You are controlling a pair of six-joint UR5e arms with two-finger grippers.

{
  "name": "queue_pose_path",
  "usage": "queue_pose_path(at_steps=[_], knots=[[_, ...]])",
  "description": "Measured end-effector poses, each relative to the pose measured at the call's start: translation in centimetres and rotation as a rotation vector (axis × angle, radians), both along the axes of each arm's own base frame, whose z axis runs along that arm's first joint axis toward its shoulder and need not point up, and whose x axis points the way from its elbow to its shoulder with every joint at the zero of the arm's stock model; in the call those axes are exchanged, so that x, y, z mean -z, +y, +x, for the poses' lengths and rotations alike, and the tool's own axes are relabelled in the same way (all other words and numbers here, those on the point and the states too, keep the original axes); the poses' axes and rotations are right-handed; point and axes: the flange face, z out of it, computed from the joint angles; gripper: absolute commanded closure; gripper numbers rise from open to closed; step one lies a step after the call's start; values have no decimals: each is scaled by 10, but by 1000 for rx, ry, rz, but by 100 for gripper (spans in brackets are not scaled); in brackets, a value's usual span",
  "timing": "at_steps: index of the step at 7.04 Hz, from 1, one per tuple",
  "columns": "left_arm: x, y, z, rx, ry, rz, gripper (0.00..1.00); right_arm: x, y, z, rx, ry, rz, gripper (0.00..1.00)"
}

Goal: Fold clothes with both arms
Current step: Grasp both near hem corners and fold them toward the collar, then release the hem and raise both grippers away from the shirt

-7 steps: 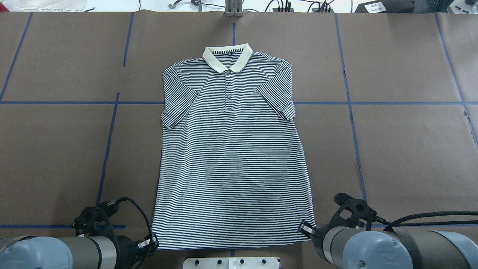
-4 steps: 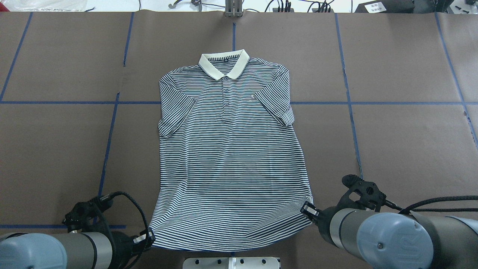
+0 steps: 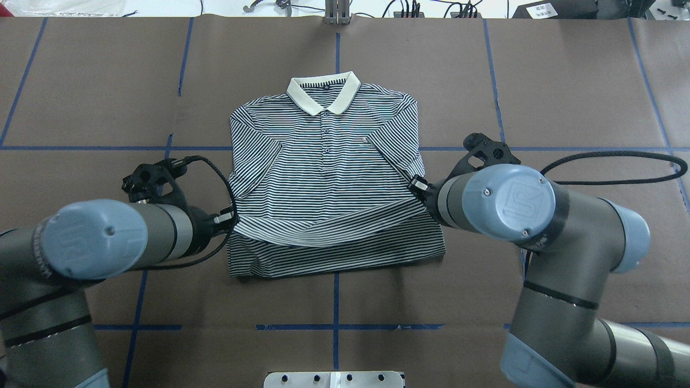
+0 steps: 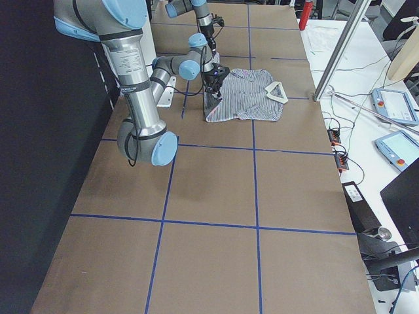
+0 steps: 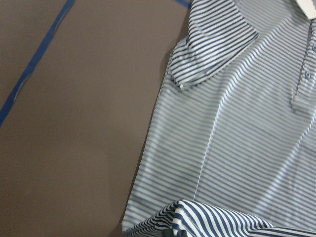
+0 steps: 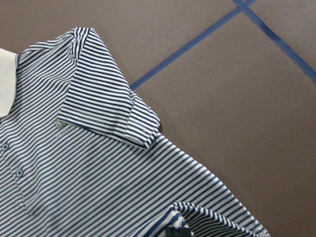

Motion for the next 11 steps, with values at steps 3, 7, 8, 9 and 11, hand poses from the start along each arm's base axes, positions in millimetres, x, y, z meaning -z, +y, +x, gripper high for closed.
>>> queue_pose_path(at_steps=[3, 7, 8, 9, 11], knots=[[-37, -111, 9, 83, -51, 87, 100, -18, -115, -19, -38, 53, 12, 100], [-63, -195, 18, 135, -66, 152, 100, -39, -210, -51, -34, 96, 19, 100], [-70, -204, 18, 144, -68, 154, 100, -44, -221, -58, -36, 100, 21, 100], [-75, -210, 18, 151, -71, 154, 100, -48, -230, -62, -39, 109, 18, 100], [-93, -220, 23, 158, -73, 155, 97, -56, -238, -66, -41, 128, 9, 100]])
